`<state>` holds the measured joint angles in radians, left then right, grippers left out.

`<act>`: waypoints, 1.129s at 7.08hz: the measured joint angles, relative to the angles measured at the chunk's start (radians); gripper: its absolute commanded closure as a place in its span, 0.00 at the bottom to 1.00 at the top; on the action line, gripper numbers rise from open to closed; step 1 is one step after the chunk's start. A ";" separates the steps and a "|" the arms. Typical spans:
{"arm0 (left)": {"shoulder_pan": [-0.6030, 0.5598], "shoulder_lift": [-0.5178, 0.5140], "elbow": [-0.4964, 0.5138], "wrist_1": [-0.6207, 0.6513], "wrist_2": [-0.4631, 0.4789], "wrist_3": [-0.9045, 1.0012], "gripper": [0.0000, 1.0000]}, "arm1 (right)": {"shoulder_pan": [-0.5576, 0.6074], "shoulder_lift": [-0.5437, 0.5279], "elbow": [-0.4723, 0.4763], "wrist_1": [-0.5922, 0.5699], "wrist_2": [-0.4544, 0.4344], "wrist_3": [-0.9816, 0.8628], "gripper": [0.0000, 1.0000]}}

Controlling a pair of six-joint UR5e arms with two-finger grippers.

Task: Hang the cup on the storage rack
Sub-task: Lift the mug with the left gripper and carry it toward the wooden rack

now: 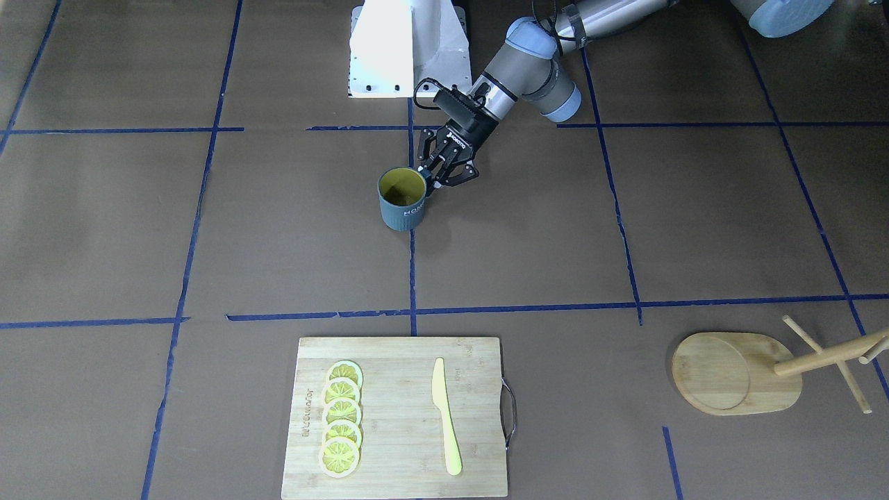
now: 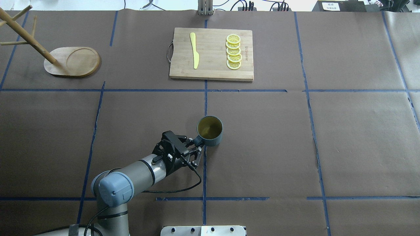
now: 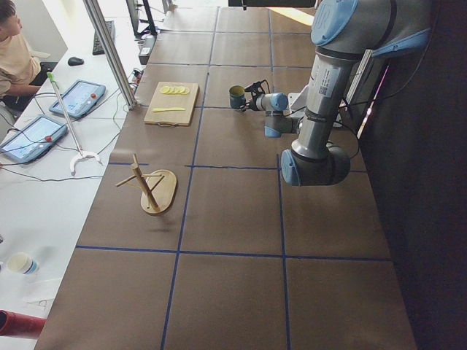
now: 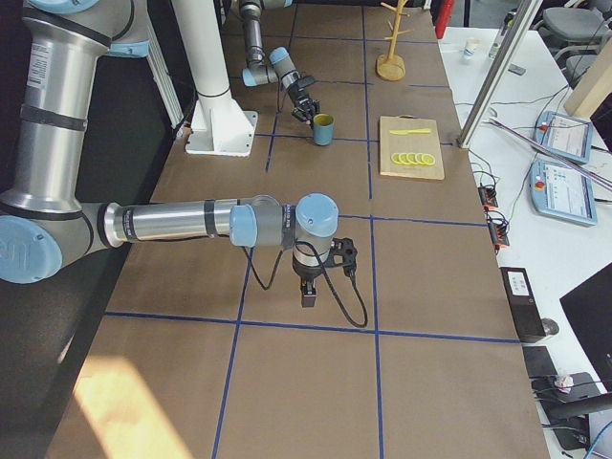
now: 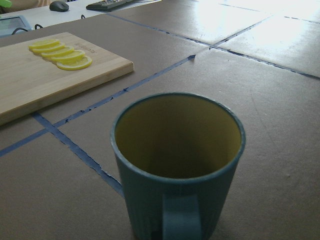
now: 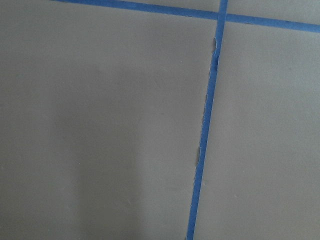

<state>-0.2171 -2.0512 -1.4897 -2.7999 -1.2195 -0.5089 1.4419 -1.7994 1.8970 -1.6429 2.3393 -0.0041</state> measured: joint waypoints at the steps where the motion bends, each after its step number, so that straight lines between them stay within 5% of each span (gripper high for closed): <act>1: -0.003 -0.002 -0.039 -0.006 0.000 -0.054 1.00 | 0.000 0.000 -0.001 0.000 0.000 0.000 0.00; 4: -0.050 -0.001 -0.141 -0.024 0.000 -0.469 1.00 | 0.000 0.001 0.002 0.001 0.000 -0.002 0.00; 8: -0.188 0.003 -0.177 -0.242 0.000 -1.226 1.00 | 0.000 0.002 0.002 0.002 -0.001 -0.006 0.00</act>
<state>-0.4052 -2.0487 -1.6665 -3.0423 -1.2199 -1.7352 1.4419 -1.7978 1.8988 -1.6413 2.3379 -0.0104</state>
